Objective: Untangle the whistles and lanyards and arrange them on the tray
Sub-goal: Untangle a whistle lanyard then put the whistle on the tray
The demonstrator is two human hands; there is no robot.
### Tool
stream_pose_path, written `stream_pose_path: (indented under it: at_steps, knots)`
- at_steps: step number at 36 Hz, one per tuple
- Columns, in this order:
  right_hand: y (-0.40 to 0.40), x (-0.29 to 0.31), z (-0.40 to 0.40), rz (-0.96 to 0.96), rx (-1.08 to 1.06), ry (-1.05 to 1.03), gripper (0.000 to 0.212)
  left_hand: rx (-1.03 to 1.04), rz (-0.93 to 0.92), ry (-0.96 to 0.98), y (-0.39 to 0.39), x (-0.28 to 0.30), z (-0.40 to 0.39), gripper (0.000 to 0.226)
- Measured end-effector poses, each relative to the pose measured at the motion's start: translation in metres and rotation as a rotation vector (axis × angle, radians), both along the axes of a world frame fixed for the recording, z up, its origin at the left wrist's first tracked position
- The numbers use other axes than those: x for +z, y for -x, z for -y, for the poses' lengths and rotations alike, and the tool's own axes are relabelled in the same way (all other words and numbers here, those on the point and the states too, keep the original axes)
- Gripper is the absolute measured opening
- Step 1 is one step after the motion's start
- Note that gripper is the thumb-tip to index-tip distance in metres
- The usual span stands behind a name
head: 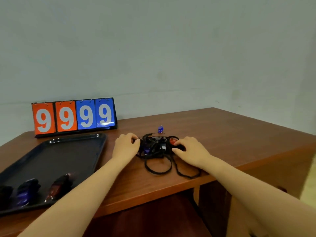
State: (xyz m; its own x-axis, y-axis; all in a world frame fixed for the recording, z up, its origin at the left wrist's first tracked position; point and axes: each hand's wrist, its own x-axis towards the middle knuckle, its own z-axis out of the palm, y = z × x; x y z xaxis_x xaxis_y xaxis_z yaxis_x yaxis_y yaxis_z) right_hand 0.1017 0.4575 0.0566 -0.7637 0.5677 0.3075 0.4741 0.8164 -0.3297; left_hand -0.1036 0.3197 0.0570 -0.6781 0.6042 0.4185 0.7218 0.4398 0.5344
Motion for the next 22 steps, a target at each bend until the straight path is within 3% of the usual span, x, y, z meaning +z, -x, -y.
stream_pose_path:
  at_steps: [6,13,17,22]
  knots:
    - [0.017,0.000,-0.018,-0.061,-0.006,0.033,0.029,0.067,0.033,0.013,0.036,0.000,-0.023,0.028]
    - [0.020,-0.004,-0.026,-0.138,-0.004,0.069,0.019,0.005,0.015,0.232,0.051,-0.001,-0.036,0.043]
    - [0.018,-0.002,-0.025,-0.155,-0.013,0.066,0.021,-0.034,0.110,0.061,0.042,0.004,-0.033,0.033]
    - [0.013,0.003,-0.016,-0.356,-0.117,-0.042,0.026,-0.023,0.381,-0.506,0.018,0.030,-0.024,0.036]
